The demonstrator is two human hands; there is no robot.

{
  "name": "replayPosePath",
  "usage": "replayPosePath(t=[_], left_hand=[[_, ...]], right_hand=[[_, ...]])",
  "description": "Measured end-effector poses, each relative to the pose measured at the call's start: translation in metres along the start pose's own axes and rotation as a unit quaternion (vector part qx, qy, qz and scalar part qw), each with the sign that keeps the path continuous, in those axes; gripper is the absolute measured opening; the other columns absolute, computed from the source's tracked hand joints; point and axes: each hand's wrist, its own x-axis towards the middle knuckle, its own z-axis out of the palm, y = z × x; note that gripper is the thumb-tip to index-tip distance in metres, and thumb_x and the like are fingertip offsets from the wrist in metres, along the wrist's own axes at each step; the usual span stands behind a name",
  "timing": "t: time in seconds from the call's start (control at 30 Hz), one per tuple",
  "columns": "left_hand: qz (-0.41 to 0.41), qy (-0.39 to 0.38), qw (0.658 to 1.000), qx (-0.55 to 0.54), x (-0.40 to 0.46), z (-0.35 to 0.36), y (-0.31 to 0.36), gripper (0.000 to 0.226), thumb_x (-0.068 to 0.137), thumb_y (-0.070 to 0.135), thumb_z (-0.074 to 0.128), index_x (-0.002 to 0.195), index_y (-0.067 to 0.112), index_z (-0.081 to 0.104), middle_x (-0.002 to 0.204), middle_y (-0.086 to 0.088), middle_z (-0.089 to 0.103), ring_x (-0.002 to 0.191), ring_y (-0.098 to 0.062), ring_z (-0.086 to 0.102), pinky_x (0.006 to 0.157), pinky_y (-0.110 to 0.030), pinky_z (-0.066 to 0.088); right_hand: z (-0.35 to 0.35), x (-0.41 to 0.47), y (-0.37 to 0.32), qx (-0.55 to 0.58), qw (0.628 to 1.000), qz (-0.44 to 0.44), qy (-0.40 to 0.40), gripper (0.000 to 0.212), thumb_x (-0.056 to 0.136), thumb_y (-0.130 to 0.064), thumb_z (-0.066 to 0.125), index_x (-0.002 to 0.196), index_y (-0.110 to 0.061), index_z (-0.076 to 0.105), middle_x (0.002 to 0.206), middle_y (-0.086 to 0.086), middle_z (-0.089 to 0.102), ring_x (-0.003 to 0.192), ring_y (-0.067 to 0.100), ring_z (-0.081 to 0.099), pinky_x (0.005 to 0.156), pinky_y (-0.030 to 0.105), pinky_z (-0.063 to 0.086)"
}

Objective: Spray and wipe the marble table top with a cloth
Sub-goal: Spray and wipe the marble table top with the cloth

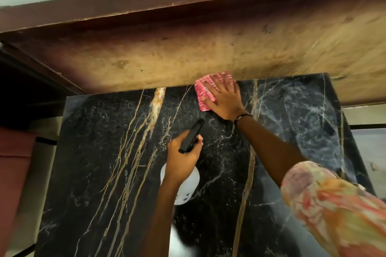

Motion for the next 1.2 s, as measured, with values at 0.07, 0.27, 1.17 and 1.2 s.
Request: replayPosePath(t=[0.07, 0.27, 1.17, 1.2], left_hand=[[0.0, -0.003, 1.0, 0.006, 0.001, 0.008, 0.001, 0.016, 0.086, 0.002, 0.056, 0.08, 0.014, 0.065, 0.08, -0.031, 0.061, 0.049, -0.015, 0.046, 0.05, -0.027, 0.041], [0.002, -0.007, 1.0, 0.005, 0.004, 0.03, 0.003, 0.018, 0.087, 0.0, 0.056, 0.08, 0.014, 0.064, 0.077, -0.029, 0.06, 0.04, -0.006, 0.041, 0.046, -0.023, 0.036], [-0.022, -0.009, 1.0, 0.019, -0.036, 0.093, 0.006, 0.016, 0.087, 0.002, 0.056, 0.079, 0.013, 0.065, 0.08, -0.028, 0.062, 0.045, -0.005, 0.045, 0.047, -0.016, 0.038], [-0.02, -0.008, 1.0, 0.021, -0.039, 0.095, 0.006, 0.015, 0.086, 0.002, 0.056, 0.08, 0.012, 0.065, 0.08, -0.027, 0.062, 0.045, -0.005, 0.046, 0.047, -0.016, 0.038]], right_hand=[[0.007, -0.012, -0.01, -0.009, 0.998, -0.064, 0.003, 0.072, 0.087, -0.064, 0.012, 0.151, -0.035, 0.023, 0.16, 0.002, 0.018, 0.148, 0.029, 0.008, 0.116, 0.059, 0.008], [0.014, -0.092, 0.056, -0.035, 0.986, -0.154, 0.048, 0.06, 0.095, -0.06, 0.031, 0.148, -0.033, 0.033, 0.157, 0.002, 0.029, 0.147, 0.027, 0.016, 0.117, 0.053, 0.018], [-0.013, -0.095, 0.128, 0.016, 0.998, 0.043, 0.033, 0.065, 0.09, -0.062, 0.028, 0.145, -0.028, 0.041, 0.152, 0.007, 0.038, 0.142, 0.036, 0.027, 0.11, 0.063, 0.024], [-0.011, -0.09, 0.115, 0.026, 0.998, 0.045, 0.028, 0.066, 0.09, -0.061, 0.026, 0.145, -0.028, 0.04, 0.153, 0.007, 0.036, 0.142, 0.037, 0.026, 0.11, 0.064, 0.021]])
